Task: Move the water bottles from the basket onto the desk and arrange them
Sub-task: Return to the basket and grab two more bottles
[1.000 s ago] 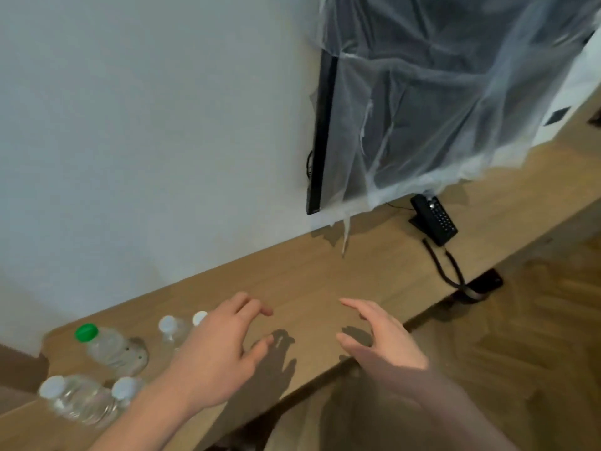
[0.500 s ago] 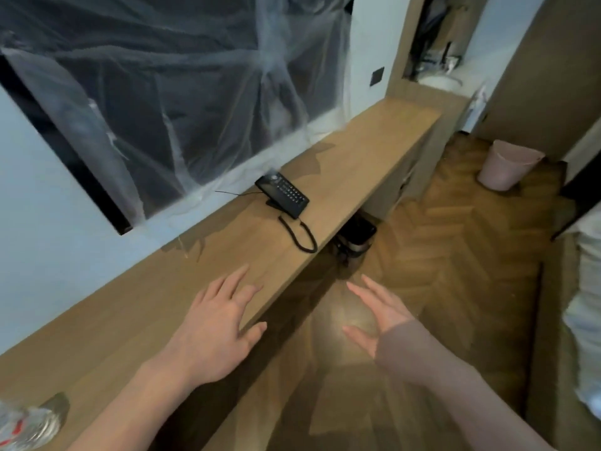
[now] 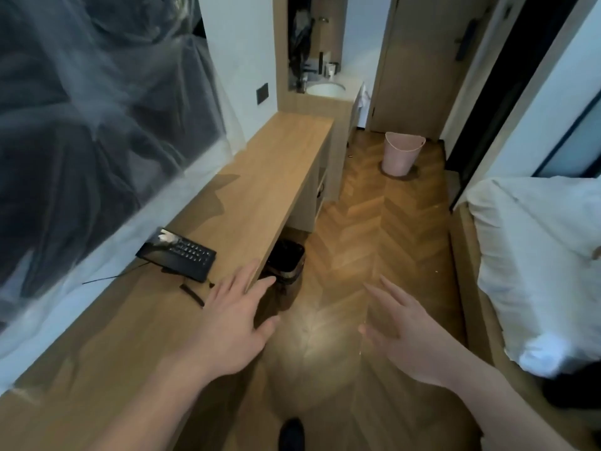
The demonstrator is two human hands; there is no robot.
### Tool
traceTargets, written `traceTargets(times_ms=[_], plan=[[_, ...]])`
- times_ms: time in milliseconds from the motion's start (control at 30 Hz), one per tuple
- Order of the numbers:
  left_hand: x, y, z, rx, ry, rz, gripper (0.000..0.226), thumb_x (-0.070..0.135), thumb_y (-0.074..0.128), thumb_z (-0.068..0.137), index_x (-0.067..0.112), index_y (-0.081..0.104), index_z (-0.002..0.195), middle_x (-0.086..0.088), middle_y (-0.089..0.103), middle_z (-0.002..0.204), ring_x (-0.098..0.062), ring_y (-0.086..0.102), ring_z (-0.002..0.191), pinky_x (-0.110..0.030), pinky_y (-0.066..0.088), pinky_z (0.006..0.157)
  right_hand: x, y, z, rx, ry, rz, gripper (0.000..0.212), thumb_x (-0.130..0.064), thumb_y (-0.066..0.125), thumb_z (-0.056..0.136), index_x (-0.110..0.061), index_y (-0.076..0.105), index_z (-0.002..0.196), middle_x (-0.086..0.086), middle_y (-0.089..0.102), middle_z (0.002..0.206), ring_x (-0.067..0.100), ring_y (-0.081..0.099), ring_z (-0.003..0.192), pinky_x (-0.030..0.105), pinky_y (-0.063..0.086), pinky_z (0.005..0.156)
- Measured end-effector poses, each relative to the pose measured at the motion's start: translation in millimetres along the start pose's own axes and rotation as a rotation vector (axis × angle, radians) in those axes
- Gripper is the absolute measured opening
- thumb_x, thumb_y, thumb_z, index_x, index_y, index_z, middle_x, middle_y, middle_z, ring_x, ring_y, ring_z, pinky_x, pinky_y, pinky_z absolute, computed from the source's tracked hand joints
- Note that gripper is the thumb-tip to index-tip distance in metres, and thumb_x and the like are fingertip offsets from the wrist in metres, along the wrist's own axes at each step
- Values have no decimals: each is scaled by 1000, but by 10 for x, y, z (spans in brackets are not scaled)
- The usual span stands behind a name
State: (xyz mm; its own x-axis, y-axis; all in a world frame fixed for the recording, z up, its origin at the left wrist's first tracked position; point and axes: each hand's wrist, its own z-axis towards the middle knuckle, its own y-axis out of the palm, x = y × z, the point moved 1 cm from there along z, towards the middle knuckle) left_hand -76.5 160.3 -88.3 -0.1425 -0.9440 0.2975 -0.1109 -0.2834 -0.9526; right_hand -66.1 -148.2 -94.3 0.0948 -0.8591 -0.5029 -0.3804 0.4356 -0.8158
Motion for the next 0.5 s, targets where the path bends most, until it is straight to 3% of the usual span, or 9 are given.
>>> traceTargets(times_ms=[133, 500], plan=[[-11, -96, 721, -44, 90, 2, 67, 58, 46, 102, 43, 17, 161, 14, -10, 171, -16, 1, 159, -36, 5, 126, 20, -315, 473, 35, 52, 23, 79, -64, 52, 100, -46, 13, 166, -22, -7, 174, 12, -1, 163, 41, 17, 132], [350, -290, 2482, -136, 242, 0, 68, 55, 49, 102, 40, 19, 162, 14, -9, 172, -19, 1, 159, -44, 11, 130, 606, -883, 1397, 143, 181, 61, 77, -64, 53, 100, -54, 11, 163, -27, -10, 172, 13, -1, 163, 42, 17, 132]])
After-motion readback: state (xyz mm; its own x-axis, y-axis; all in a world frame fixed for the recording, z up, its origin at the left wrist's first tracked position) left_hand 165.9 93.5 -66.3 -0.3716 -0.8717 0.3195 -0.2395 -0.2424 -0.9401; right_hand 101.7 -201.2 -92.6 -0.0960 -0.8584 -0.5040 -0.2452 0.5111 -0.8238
